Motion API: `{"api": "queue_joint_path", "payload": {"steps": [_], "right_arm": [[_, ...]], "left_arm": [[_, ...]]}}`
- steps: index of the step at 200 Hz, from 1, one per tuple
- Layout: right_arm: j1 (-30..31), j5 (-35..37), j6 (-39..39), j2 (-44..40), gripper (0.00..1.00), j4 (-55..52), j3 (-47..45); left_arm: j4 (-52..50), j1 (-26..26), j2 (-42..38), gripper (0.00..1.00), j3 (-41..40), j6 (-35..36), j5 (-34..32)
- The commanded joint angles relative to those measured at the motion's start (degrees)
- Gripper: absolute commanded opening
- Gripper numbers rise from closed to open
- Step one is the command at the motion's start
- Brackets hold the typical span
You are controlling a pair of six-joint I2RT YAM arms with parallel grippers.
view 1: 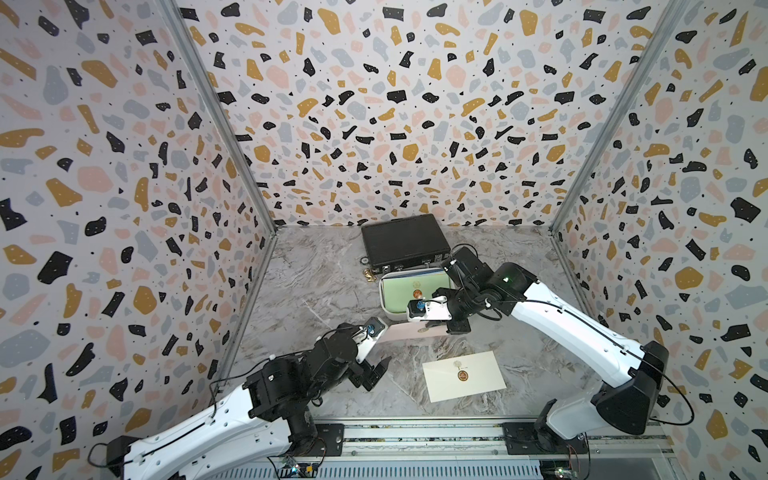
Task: Put the sealed envelopes into the storage box
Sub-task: Pick up the envelope from the center of the board, then place the envelope in the storage box.
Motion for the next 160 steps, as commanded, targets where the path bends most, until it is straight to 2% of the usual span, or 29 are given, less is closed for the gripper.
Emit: {"api": "queue_joint_path", "payload": {"steps": [1, 56, 88, 104, 160], "right_arm": [[-1.2, 9.4, -5.5, 2.6, 0.00, -5.1, 6.8], [-2.6, 21.3, -10.8, 19.4, 0.00, -11.9, 24.6], [-4.6, 21.8, -11.1, 27.1, 0.00, -12.1, 31.1], [-4.8, 20.9, -10.5, 31.5, 0.00, -13.1, 34.9], [-5.9, 17.6, -8.8, 36.9, 0.00, -13.0, 35.2]], "left_arm": [[-4.4, 0.3, -0.5, 0.99, 2.0, -4.1, -8.1], [-2.9, 0.3, -3.4, 0.99, -0.7, -5.2, -7.7], [-3.1, 0.3, -5.1, 0.99, -1.1, -5.5, -4.0], [-3.1, 0.3, -5.2, 0.99, -1.1, -5.7, -4.1], [-2.7, 0.3, -5.4, 0.99, -1.5, -5.6, -4.2]]}}
